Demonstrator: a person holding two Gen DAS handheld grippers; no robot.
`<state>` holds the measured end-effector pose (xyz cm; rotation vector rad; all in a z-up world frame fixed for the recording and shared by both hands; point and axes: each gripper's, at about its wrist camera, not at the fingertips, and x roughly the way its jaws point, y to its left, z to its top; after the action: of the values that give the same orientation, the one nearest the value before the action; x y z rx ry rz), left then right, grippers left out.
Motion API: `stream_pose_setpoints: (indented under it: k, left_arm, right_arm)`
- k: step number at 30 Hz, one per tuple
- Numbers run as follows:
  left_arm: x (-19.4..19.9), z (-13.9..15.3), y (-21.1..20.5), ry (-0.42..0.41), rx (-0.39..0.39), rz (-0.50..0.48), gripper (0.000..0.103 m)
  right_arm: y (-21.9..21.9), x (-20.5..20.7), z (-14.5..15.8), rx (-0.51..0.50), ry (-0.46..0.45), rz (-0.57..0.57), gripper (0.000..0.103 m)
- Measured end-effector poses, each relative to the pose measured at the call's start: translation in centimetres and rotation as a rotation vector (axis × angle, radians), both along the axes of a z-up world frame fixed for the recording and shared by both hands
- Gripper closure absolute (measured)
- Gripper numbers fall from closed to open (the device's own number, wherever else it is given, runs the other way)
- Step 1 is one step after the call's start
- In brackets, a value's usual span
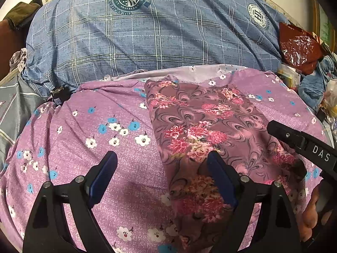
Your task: Fold small clothes
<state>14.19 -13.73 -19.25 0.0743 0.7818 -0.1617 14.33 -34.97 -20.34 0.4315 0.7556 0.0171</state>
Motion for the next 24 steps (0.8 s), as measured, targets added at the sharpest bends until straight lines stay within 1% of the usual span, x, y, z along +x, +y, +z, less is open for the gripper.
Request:
stream_pose_setpoints:
  k: [10,24]
  left_arm:
    - [0.15,-0.34,-0.1,0.01,0.002,0.003,0.015]
    - [0.23,-0.39,0.18,0.013,-0.002,0.014,0.015]
  right_arm:
    - [0.25,0.14,-0.09,0.006,0.007,0.015,0.055]
    - [0.81,0.08,0.05,-0.013,0.003,0.023,0.055]
